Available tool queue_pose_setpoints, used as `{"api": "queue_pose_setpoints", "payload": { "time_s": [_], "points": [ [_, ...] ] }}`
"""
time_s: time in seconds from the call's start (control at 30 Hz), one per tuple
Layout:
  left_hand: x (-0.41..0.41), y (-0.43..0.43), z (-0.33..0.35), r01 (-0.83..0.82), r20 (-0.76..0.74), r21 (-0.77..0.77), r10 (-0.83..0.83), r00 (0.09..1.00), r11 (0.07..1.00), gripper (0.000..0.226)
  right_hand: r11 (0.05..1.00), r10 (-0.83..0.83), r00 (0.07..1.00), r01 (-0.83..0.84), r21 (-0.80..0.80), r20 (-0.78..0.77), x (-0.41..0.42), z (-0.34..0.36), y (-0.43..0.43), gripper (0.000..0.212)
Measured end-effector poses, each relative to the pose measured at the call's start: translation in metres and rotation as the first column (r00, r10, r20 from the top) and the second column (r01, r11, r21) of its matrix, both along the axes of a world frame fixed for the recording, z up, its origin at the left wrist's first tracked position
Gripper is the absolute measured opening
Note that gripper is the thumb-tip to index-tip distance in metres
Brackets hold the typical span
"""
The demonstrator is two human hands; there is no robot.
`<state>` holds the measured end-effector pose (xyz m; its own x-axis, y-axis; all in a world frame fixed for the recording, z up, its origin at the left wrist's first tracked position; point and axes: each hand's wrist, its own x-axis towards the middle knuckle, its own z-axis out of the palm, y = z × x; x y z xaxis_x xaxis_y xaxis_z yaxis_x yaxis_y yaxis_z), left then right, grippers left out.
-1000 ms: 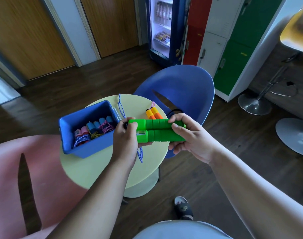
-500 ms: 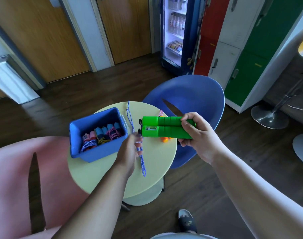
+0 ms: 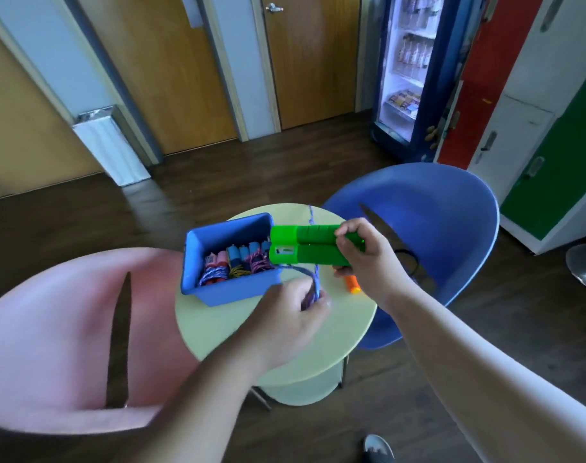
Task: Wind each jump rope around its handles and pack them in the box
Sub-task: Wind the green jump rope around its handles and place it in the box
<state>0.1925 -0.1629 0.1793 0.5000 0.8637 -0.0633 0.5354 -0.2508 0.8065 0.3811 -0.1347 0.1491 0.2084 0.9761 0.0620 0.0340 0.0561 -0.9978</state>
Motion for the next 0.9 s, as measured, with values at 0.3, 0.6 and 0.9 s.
{"api": "queue_pose_setpoints", "payload": {
  "time_s": [0.3,0.6,0.9],
  "points": [
    [-0.011,0.034,0.079,0.133,-0.332,0.16,-0.074,0.941,0.978,0.048,0.976,0.165,0.981,-0.178,0.124,0.106,-0.012,0.006,-0.003,0.021],
    [-0.016,-0.015,0.055,0.129,-0.228,0.138,-0.096,0.969,0.982,0.039,0.975,0.14,0.98,-0.162,0.154,0.144,-0.032,0.014,0.018,0.025],
    [-0.089,-0.001,0.114,-0.05,-0.34,0.345,0.174,0.924,0.937,0.043,0.845,0.514,0.855,-0.519,0.129,0.069,-0.094,0.018,0.0,0.019]
  ]
}}
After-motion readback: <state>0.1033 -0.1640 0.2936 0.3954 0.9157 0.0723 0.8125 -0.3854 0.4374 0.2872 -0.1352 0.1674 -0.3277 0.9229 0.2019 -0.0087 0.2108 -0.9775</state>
